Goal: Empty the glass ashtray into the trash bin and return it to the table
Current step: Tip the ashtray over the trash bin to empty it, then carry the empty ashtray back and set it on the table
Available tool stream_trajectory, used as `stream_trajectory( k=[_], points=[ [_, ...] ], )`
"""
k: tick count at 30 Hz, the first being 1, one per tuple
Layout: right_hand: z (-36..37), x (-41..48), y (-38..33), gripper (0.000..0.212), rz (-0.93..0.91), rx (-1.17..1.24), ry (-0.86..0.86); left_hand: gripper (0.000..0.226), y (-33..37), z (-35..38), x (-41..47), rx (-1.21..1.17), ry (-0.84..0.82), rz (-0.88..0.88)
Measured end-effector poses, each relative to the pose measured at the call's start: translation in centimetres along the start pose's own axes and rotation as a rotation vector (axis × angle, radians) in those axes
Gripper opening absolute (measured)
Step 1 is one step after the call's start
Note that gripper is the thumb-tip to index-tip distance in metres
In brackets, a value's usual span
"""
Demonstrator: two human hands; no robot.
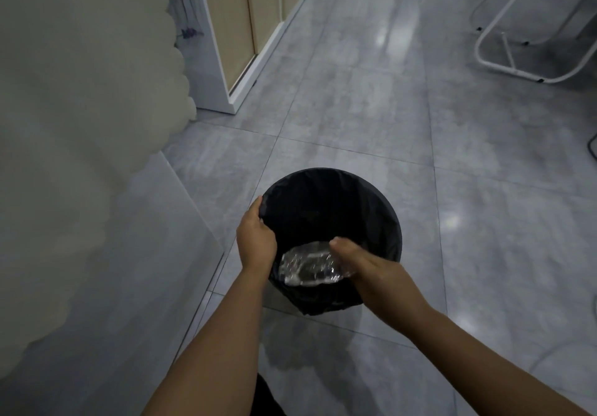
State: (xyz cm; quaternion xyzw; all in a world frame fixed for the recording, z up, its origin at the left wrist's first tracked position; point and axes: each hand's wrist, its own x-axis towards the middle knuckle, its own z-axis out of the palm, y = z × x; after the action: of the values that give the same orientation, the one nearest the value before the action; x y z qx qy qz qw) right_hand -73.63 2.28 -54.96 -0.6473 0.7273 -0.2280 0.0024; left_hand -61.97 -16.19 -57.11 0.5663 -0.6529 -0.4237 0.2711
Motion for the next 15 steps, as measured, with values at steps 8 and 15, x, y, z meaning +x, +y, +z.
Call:
stream_trajectory(
  k=[8, 15],
  points=[
    [-0.9, 2.6, 1.0, 0.045, 0.476, 0.320, 0.045, 0.047, 0.3, -0.3, 0.6, 0.114, -0.083, 0.055],
    [-2.7, 6.7, 3.0, 0.020, 1.035, 1.156, 0.104, 0.048, 4.8, 0.2, -0.5, -0.010, -0.203, 0.158]
  ],
)
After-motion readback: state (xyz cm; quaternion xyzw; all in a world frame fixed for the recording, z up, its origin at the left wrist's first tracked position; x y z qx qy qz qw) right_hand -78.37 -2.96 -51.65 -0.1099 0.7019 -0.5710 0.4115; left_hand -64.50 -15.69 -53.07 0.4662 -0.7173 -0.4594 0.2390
